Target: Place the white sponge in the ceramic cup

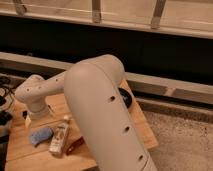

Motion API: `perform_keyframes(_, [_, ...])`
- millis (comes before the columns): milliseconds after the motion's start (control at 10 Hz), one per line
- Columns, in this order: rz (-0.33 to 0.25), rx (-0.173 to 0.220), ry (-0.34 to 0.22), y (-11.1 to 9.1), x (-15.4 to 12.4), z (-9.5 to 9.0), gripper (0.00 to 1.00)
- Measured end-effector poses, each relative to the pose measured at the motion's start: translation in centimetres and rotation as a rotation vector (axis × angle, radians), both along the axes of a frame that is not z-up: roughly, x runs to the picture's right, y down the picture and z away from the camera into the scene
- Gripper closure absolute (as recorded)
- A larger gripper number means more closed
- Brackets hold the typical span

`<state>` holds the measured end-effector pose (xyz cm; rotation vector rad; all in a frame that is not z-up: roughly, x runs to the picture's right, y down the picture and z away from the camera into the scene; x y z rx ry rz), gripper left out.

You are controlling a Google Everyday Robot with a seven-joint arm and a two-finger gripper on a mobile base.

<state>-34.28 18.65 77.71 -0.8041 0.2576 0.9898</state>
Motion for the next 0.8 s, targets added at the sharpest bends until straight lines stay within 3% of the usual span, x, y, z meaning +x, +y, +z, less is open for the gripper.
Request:
perform_keyframes(400, [-0.003,-0.055,-0.011,2.2,-0.9,2.6,0.2])
perform_keyframes(800, [-0.009,-0.091,-0.024,3.4,-1.8,3.0,0.2])
